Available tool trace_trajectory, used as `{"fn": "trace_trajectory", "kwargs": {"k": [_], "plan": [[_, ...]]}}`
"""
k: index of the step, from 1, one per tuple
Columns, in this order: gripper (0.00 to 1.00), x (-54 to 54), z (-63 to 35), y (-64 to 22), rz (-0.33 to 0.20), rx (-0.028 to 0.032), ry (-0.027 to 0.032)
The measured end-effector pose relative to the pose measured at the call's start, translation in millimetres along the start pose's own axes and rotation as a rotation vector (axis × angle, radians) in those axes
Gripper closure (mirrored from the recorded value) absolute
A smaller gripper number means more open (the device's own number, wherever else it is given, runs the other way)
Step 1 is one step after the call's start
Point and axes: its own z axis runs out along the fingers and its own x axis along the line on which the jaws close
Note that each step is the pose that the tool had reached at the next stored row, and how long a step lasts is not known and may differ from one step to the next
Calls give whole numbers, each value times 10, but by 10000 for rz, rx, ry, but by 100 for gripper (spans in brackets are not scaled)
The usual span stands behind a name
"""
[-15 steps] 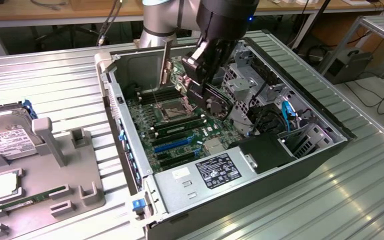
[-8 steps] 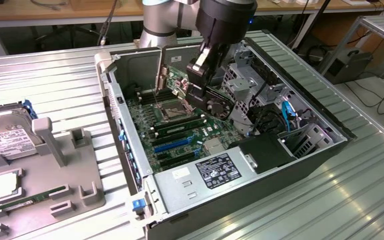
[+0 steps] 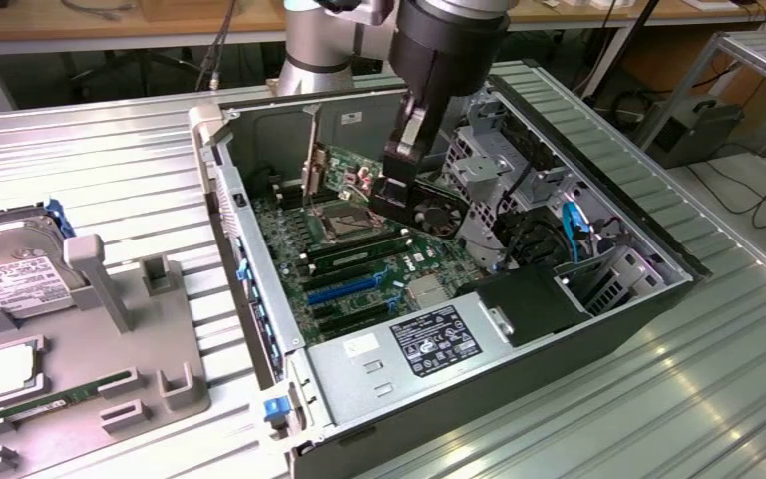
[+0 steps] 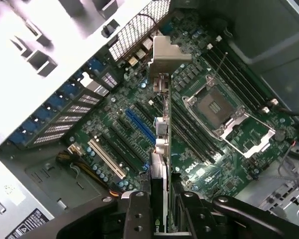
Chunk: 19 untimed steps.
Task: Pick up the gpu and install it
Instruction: 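Insert the gpu into the slot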
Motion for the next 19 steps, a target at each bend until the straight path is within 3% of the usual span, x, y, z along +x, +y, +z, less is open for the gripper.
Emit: {"fn": "trace_trajectory", "kwargs": {"k": [19], "plan": [[74, 0, 154, -8, -4029, 15, 183]]}}
